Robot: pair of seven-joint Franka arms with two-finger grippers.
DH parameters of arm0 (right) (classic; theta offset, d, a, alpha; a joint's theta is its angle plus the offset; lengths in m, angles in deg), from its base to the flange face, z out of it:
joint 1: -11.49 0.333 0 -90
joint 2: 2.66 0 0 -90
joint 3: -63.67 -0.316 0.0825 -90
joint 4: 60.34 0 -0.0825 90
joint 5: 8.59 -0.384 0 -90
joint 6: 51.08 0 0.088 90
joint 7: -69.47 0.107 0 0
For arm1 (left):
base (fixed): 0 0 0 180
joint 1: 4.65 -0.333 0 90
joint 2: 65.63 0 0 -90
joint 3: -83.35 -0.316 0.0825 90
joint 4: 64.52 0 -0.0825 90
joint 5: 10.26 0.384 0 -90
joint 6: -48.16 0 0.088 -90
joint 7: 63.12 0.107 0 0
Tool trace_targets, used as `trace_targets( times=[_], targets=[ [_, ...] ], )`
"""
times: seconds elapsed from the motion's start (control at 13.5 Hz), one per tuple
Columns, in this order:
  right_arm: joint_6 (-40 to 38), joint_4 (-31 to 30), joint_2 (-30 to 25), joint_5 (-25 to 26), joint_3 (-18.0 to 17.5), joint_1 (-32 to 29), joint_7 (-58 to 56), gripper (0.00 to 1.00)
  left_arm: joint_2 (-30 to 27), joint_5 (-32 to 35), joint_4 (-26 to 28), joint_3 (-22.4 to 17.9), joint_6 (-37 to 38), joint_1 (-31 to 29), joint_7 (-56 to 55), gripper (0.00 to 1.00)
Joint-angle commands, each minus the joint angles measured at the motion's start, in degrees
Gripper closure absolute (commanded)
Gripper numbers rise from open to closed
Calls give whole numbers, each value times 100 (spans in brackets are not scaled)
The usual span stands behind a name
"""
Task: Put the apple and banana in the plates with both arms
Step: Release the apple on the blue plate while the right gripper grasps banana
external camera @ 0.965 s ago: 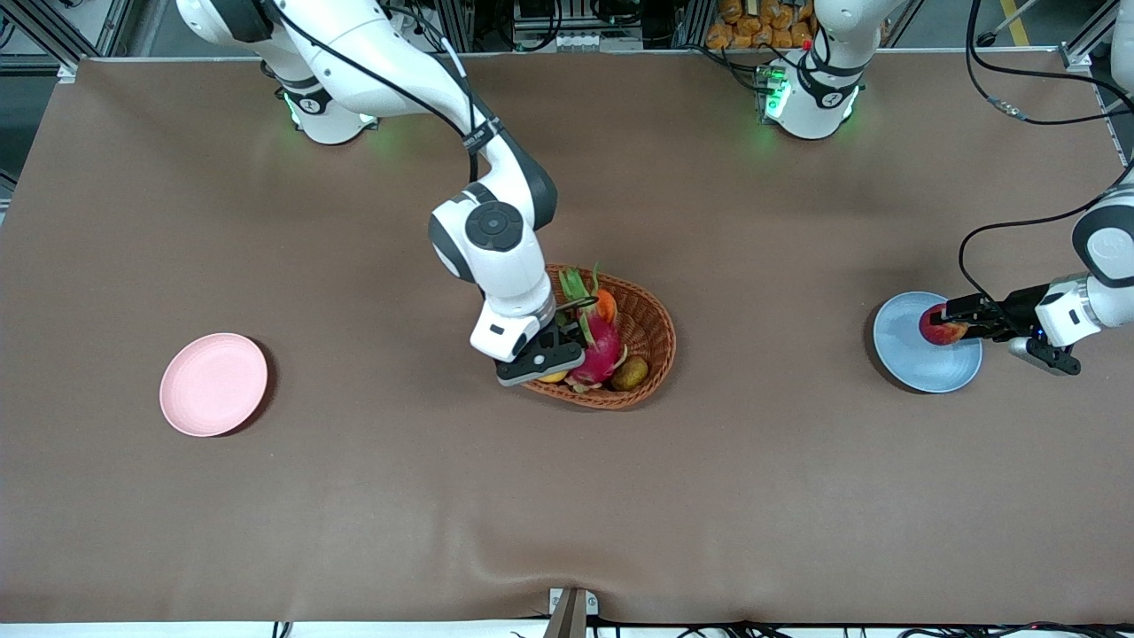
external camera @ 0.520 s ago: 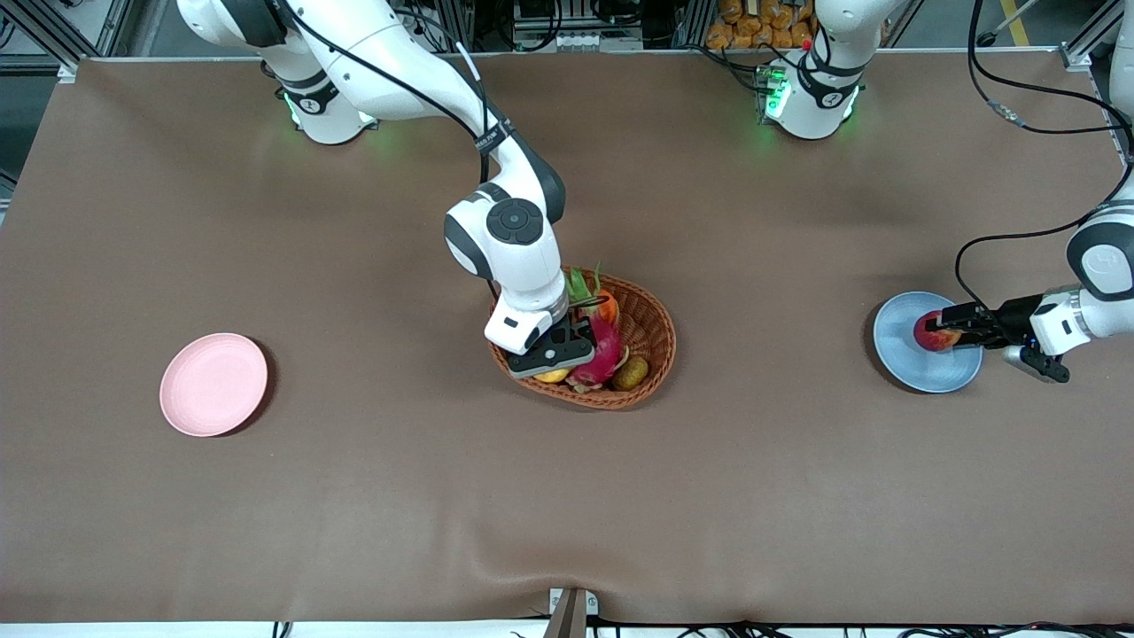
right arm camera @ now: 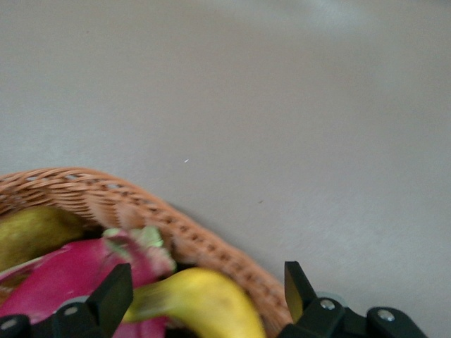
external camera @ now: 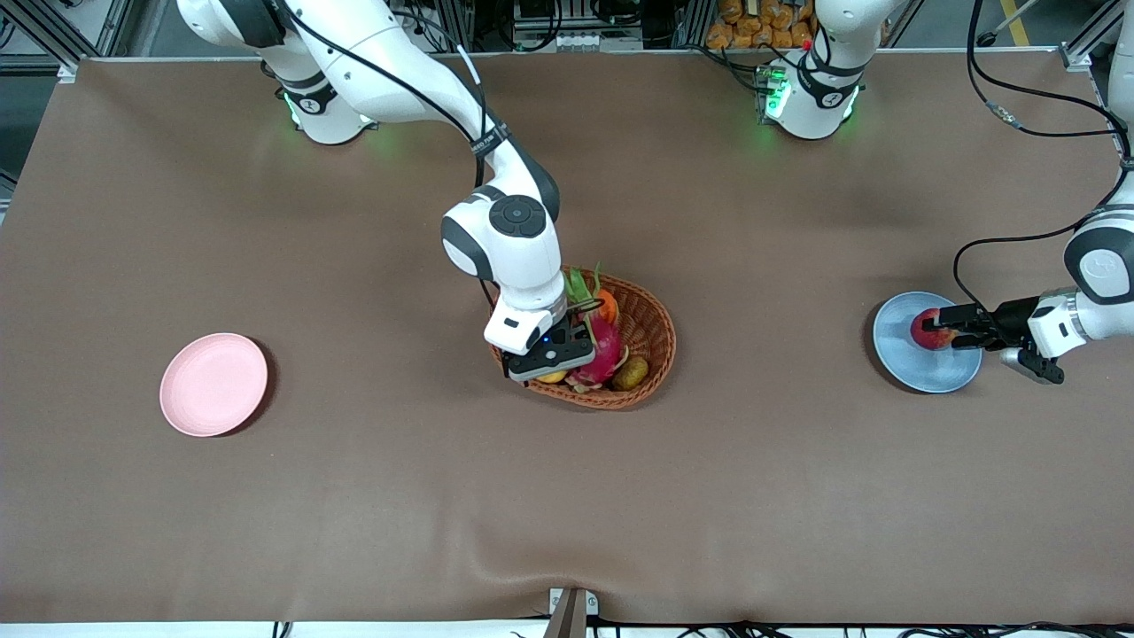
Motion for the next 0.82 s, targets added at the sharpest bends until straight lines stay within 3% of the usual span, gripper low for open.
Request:
trace_targets(
  times=[0.0, 0.37, 0.74],
  targets=[
    [55, 59, 71, 363, -31, -95, 107, 5, -120, -137, -185, 71, 136, -75, 142, 0],
    [37, 67, 54, 21, -49, 1, 904, 5, -358, 21, -1177, 97, 1084, 117, -69, 0],
    [46, -37, 71, 3, -49, 133, 1706, 5, -524, 259, -1311, 247, 1164, 197, -526, 0]
  ],
)
